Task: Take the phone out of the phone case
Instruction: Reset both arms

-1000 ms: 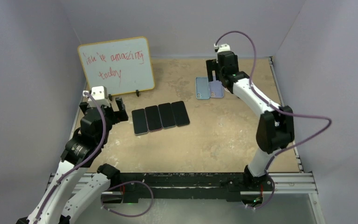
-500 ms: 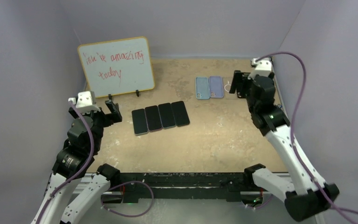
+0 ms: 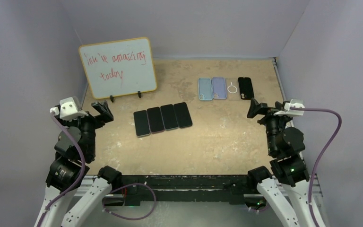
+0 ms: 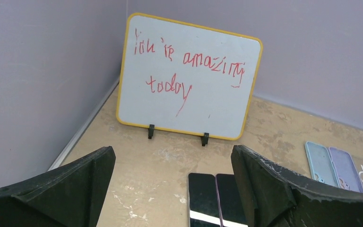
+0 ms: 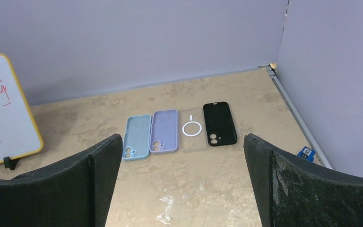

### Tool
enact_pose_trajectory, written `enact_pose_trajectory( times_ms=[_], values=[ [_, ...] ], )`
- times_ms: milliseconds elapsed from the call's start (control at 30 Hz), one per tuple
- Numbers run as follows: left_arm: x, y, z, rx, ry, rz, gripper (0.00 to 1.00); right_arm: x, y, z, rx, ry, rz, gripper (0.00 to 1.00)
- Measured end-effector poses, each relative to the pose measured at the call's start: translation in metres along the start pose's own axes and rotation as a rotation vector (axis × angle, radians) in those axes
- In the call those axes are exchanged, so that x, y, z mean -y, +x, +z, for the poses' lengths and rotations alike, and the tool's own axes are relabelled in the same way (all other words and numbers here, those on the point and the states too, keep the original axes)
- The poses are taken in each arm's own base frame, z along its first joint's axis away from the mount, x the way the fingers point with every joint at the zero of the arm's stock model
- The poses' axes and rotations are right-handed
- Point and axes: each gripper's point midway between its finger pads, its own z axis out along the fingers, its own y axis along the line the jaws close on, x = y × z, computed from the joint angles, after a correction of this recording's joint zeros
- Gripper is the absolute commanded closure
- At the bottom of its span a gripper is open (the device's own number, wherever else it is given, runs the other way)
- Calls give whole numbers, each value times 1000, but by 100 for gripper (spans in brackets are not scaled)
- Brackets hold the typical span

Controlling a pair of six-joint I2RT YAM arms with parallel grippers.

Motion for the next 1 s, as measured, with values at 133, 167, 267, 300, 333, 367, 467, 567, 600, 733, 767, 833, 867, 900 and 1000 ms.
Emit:
enact_pose_trajectory(
  times_ms=[133, 167, 267, 300, 333, 367, 467, 567, 600, 733, 767, 833, 867, 900, 1000],
  values=[
    [-1, -3, 2, 31, -11, -14, 1, 6, 15, -4, -2, 11, -7, 1],
    [-2, -1, 3, 32, -15, -11, 1, 7, 18, -4, -3, 18, -9, 1],
    [-3, 5, 7, 24, -32, 3, 1, 11, 23, -5, -2, 31, -17, 1],
    [-4, 7, 8, 21, -40, 6, 1, 12, 24, -5, 4, 36, -19, 1],
    [-4, 9, 10, 20, -48, 8, 1, 12, 24, -5, 14, 37, -22, 1],
    [-5, 12, 11, 18, -52, 10, 1, 12, 24, -5, 19, 36, -23, 1],
    [-6, 25, 15, 5, -61, 29, 1, 14, 22, -7, 44, 39, -30, 1],
    [-11, 32, 14, -1, -74, 42, 1, 16, 17, -9, 72, 42, -30, 1],
    [-13, 32, 13, 4, -77, 41, 1, 16, 15, -10, 77, 42, -31, 1],
    [-18, 24, 9, 44, -85, 13, 1, 16, 11, -11, 95, 36, -30, 1],
    [-19, 23, 9, 49, -88, 9, 1, 15, 12, -11, 93, 35, -31, 1],
    [-20, 22, 9, 54, -92, 6, 1, 14, 12, -11, 89, 30, -33, 1],
    [-20, 22, 9, 54, -93, 6, 1, 13, 13, -10, 86, 26, -34, 1],
    [-20, 22, 9, 54, -95, 6, 1, 12, 14, -10, 83, 20, -36, 1],
    [-21, 23, 10, 52, -98, 8, 1, 10, 18, -7, 66, 14, -43, 1]
  ],
)
